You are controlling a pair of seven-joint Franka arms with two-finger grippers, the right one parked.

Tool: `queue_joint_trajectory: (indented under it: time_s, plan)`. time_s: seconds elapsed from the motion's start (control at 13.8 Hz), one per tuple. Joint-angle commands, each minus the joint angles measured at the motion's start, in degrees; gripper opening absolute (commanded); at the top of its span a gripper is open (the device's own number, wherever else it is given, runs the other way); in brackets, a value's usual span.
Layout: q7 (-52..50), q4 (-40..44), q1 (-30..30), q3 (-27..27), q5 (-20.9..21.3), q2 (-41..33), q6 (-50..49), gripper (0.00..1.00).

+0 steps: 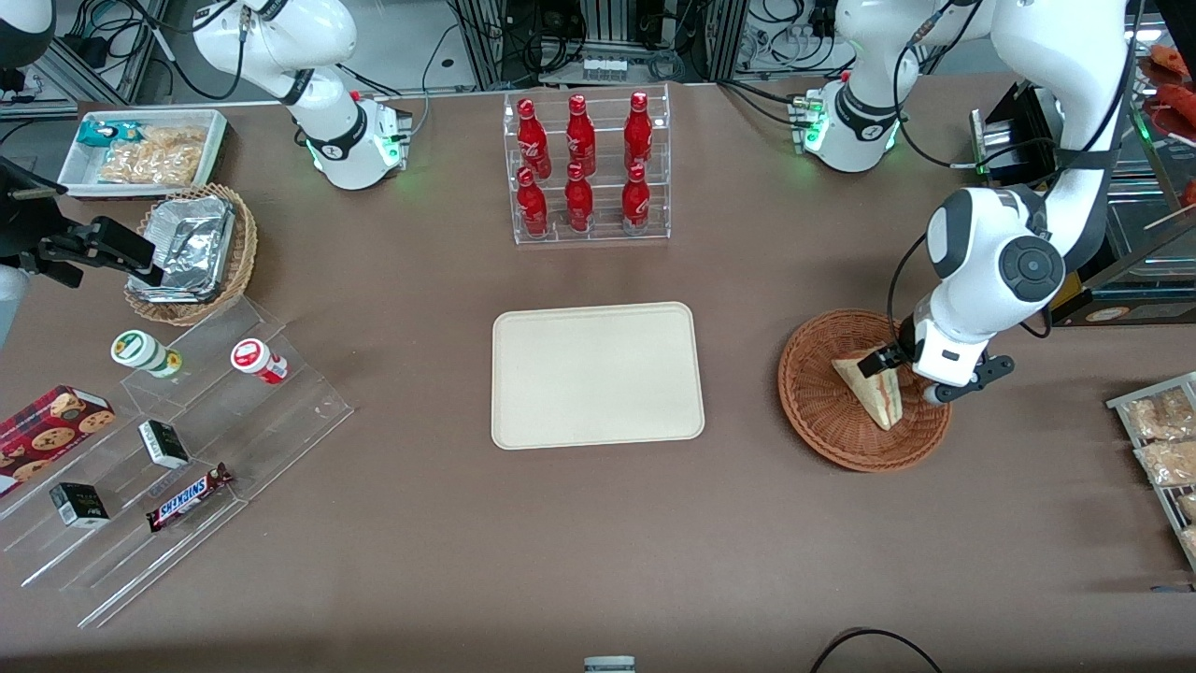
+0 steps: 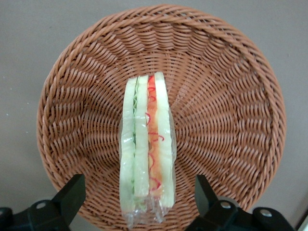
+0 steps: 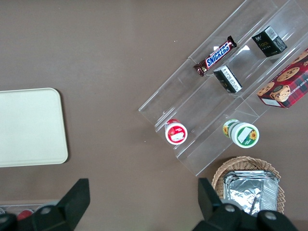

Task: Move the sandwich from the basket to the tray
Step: 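Lower the open left gripper around the sandwich and close it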

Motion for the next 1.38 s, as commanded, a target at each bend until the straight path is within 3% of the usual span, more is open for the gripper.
queue_joint_trajectory:
  time_s: [0.0,0.36,0.58,0.65,0.73,0.94,1.16,1.31]
  plan:
    - [-3.8,-0.4,-0.5,-0.3,0.2,1.5,2.2,1.00]
    - [-3.8,-0.4,-0.6,-0.3,0.2,4.4,4.8,1.00]
    - [-3.9,-0.4,-0.6,-0.3,0.2,5.3,5.1,0.93]
    - [-4.4,-0.4,-0.6,-0.3,0.1,5.4,5.1,0.80]
    - [-5.2,-0.4,-0.6,-0.3,0.2,5.5,4.8,0.55]
    - [-5.3,-0.3,-0.6,-0.4,0.1,4.8,4.4,0.17]
    - [-5.2,0.5,-0.6,-0.5,0.1,3.3,1.1,0.12]
    - [-5.1,3.5,-2.9,-1.0,0.0,2.9,-6.1,0.02]
